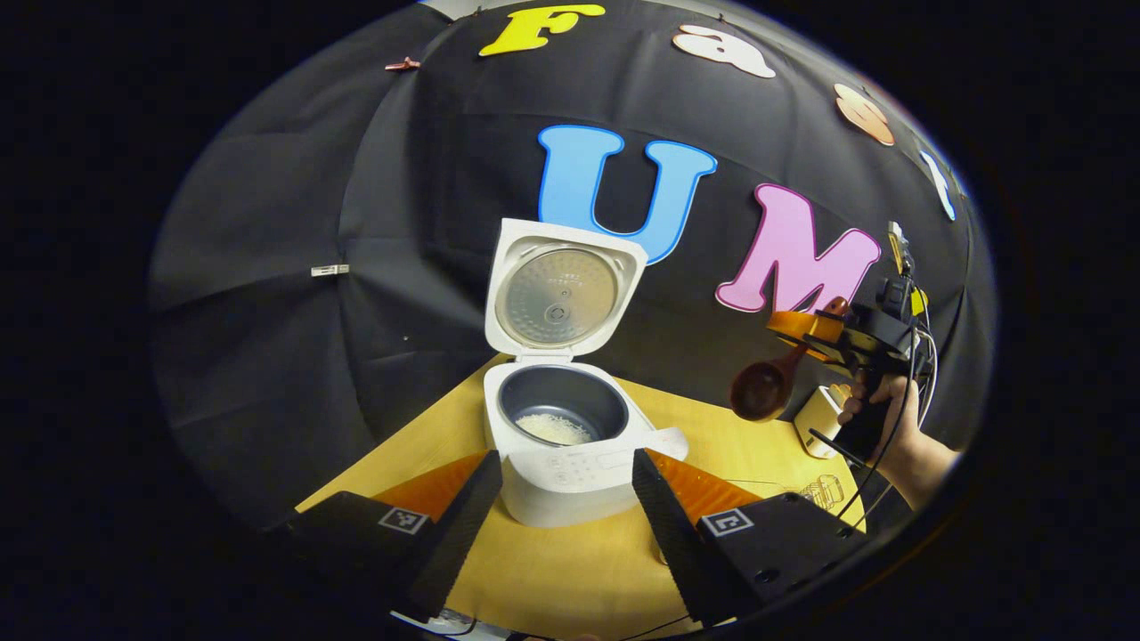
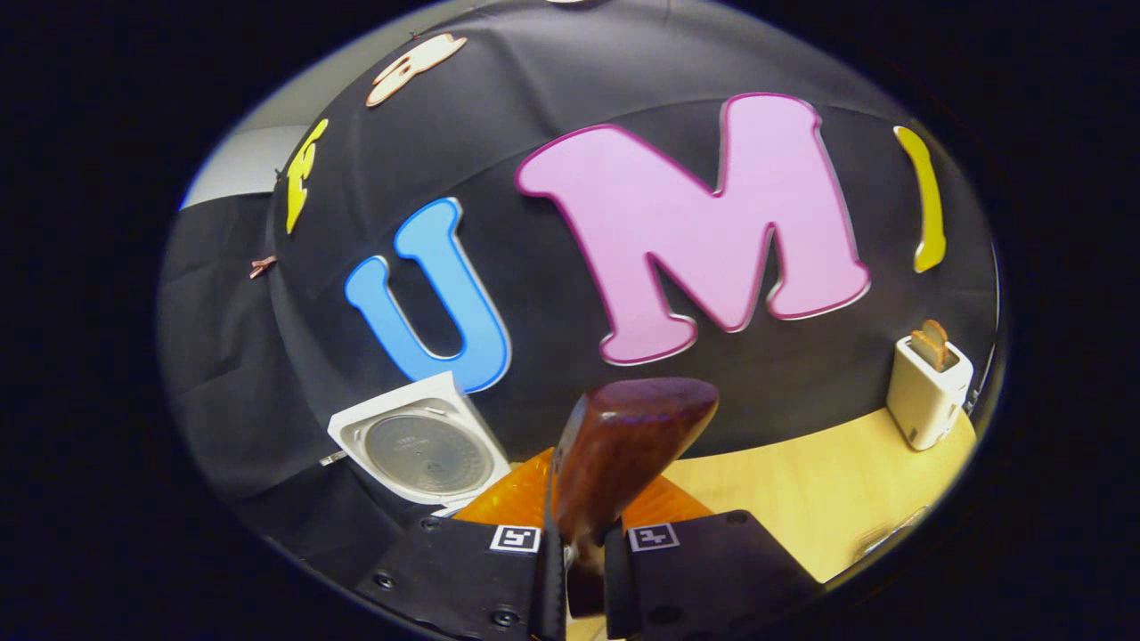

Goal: Close the left gripper, press the button to open the rice cooker; take a wooden spoon from the chopstick holder with the right hand, scoop a spoonful of rice and pour it into the rice cooker, then put the wooden spoon back into the chopstick holder.

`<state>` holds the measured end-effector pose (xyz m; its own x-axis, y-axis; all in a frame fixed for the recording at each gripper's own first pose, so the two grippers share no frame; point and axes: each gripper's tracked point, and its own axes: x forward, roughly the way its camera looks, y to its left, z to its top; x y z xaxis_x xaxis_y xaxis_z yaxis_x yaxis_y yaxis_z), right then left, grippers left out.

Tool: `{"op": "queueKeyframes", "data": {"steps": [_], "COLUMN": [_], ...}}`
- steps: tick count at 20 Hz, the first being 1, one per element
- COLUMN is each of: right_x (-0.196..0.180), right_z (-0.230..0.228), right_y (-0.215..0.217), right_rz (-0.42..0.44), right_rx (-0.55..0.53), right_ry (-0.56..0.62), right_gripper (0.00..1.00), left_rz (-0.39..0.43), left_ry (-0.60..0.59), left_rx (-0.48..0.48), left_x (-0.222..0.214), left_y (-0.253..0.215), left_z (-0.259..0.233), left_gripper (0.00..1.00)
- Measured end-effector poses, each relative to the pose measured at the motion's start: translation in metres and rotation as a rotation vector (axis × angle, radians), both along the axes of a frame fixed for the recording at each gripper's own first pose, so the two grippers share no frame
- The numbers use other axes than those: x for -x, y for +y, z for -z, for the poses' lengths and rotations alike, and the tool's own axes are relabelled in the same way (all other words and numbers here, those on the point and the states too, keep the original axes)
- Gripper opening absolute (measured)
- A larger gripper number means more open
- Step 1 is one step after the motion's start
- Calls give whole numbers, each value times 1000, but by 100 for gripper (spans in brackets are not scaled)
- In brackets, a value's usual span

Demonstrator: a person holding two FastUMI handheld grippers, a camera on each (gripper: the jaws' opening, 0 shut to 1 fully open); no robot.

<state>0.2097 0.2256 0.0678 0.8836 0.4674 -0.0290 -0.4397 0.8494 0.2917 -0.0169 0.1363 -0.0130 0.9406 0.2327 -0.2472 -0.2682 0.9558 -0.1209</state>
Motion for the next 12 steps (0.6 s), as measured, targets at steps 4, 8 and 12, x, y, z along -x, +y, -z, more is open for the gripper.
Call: {"op": "queueKeyframes", "data": {"steps": [4,8,12], "right_x": [-6,-7,4], "right_z": [7,24,47], "right_y": [-82,-167,-238], "right_rz": [97,202,291], "right_rx": [-8,-26,-16], "right_ry": [11,44,65], "right_gripper": [21,21,21], "left_rz": [20,12,4], "left_ry": [23,36,37], "left_rx": [-15,-16,-31], "left_x": [-1,0,-2], "left_y": [-25,-41,-53], "left_z": [7,10,12], "left_gripper": [95,95,95]}}
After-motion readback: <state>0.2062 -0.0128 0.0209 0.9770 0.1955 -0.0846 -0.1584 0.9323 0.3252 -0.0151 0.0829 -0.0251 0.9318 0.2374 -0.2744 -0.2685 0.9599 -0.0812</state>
